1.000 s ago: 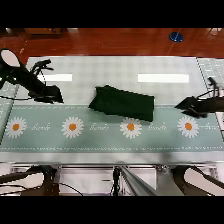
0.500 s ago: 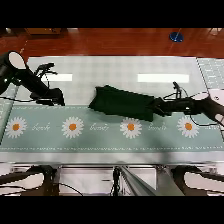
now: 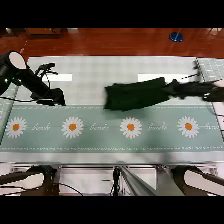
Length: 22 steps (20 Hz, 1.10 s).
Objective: Fold the shirts.
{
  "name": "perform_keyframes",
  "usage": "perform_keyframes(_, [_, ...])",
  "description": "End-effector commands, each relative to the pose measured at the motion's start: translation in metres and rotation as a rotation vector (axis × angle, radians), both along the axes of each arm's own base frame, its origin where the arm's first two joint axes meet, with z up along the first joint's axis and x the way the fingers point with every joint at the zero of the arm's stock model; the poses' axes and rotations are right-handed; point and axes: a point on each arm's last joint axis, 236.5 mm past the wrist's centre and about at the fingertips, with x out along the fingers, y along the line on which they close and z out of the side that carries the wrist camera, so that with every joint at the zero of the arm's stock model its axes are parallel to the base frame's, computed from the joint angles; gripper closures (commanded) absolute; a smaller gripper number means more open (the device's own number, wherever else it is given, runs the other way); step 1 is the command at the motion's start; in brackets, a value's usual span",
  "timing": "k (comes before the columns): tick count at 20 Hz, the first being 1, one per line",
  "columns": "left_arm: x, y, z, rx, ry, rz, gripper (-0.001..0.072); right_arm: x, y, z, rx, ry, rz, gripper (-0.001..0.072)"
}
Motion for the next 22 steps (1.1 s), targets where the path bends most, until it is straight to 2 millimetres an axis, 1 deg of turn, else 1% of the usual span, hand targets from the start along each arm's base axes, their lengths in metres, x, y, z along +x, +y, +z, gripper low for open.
perform_keyframes(1, [0.004,0.0,0.0,-0.001,-0.021,-0.002,0.0108,-0.02,-0.084,0.08,-0.127,-0.077,-0.16,0.0692])
perform_keyframes(2, [0.006,0.0,0.0,-0.001,-0.028,0.0,0.0109,-0.031,-0.116,0.098,-0.185,-0.083,-0.246,0.0692])
perform_keyframes(3, [0.007,0.0,-0.001,-0.001,-0.032,0.001,0.0109,-0.045,-0.143,0.113,-0.236,-0.078,-0.323,0.0692])
perform_keyframes(4, [0.008,0.0,-0.001,0.0,-0.037,0.002,0.0108,-0.061,-0.17,0.125,-0.285,-0.065,-0.397,0.0692])
perform_keyframes(5, [0.01,0.0,-0.001,-0.001,-0.044,0.001,0.0108,-0.075,-0.192,0.135,-0.305,-0.049,-0.479,0.0692])
perform_keyframes(6, [0.01,0.0,-0.001,-0.001,-0.047,0.001,0.0108,-0.086,-0.207,0.142,-0.302,-0.039,-0.537,0.0692])
perform_keyframes(7, [0.012,0.0,-0.001,-0.001,-0.052,-0.003,0.0108,-0.098,-0.216,0.147,-0.301,-0.023,-0.565,0.0692])
perform_keyframes(8, [0.012,0.0,-0.001,-0.002,-0.059,-0.018,0.0109,-0.108,-0.222,0.148,-0.297,-0.004,-0.58,0.0692])
perform_keyframes(10, [0.012,0.0,-0.001,-0.003,-0.06,-0.023,0.0108,-0.124,-0.228,0.142,-0.292,0.05,-0.596,0.0692])
perform_keyframes(11, [0.012,0.0,-0.001,-0.004,-0.063,-0.034,0.0108,-0.136,-0.231,0.134,-0.31,0.1,-0.594,0.0692])
perform_keyframes(12, [0.012,0.0,-0.001,-0.004,-0.065,-0.041,0.0108,-0.152,-0.235,0.122,-0.346,0.176,-0.589,0.0692])
perform_keyframes(13, [0.012,0.0,-0.001,-0.005,-0.066,-0.046,0.0108,-0.173,-0.24,0.11,-0.396,0.267,-0.583,0.0692])
perform_keyframes(15, [0.012,0.0,-0.001,-0.006,-0.07,-0.057,0.0108,-0.224,-0.254,0.091,-0.509,0.484,-0.582,0.0692])
perform_keyframes(16, [0.014,0.0,-0.001,-0.006,-0.076,-0.061,0.0108,-0.251,-0.262,0.086,-0.563,0.596,-0.591,0.0692])
perform_keyframes(17, [0.014,0.0,-0.001,-0.005,-0.079,-0.06,0.0108,-0.268,-0.263,0.084,-0.574,0.672,-0.615,0.0692])
perform_keyframes(19, [0.017,0.0,-0.001,-0.005,-0.089,-0.058,0.0108,-0.284,-0.258,0.083,-0.544,0.734,-0.624,0.0692])
perform_keyframes(22, [0.024,0.0,-0.001,-0.005,-0.125,-0.074,0.0109,-0.311,-0.265,0.082,-0.554,0.827,-0.676,0.0692])
